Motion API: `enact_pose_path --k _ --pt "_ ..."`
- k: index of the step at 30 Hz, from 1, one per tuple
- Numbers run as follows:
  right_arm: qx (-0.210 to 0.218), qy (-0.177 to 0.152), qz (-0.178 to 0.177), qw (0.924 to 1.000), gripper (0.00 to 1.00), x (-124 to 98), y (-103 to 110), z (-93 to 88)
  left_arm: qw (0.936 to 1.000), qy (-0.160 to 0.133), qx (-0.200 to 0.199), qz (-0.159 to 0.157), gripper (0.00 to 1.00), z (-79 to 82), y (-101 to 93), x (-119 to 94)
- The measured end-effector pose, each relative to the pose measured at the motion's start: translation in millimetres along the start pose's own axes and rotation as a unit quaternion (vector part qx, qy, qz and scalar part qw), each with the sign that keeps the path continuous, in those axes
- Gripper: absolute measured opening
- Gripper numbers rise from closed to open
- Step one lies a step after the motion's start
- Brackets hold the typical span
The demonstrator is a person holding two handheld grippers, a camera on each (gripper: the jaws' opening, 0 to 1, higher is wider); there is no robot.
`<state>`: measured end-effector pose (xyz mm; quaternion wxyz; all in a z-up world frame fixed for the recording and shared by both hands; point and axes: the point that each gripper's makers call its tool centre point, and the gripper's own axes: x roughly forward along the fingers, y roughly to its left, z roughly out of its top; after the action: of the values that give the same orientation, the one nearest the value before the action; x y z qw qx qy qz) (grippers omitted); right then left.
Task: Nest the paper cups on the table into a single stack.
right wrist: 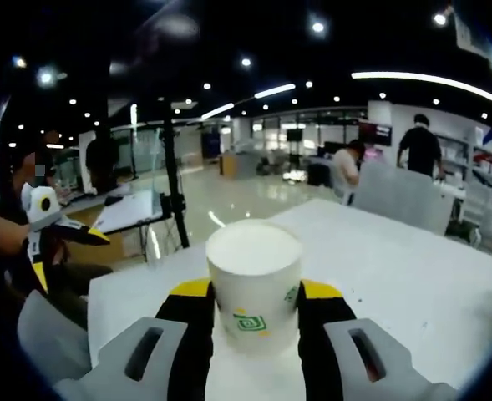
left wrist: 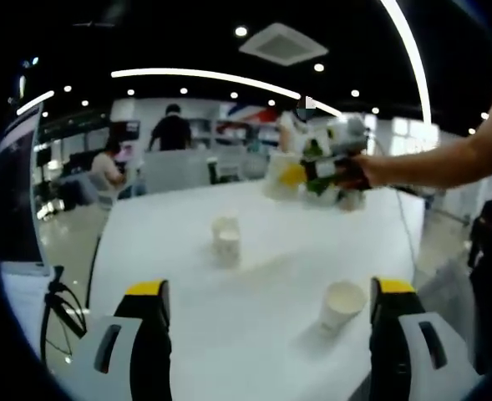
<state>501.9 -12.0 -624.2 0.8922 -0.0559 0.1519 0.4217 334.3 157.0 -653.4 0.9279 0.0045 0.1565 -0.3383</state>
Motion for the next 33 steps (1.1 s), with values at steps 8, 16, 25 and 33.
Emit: enact_pose_path --k 8,16,25,33 --pt "-0.002 0.001 0.010 0.9999 0.36 -6.9 17.6 -3.9 1.0000 0.000 0.006 -0.005 0.99 1.5 -3.9 0.6" --pt "0.001 -0.004 0.017 0.9998 0.36 -16.6 33.8 -7.7 0.9999 -0.001 0.006 -0.012 0.98 2.6 -9.5 3.9" --pt "0.006 -0.005 0.023 0.9997 0.36 -28.6 50.3 -10.3 0.9997 -0.004 0.008 -0.023 0.98 6.0 -16.6 12.8" --pt "-0.002 0.001 0.031 0.9995 0.36 -33.5 67.4 -14.9 0.9995 -0.007 0.009 -0.029 0.97 8.7 -21.5 16.2"
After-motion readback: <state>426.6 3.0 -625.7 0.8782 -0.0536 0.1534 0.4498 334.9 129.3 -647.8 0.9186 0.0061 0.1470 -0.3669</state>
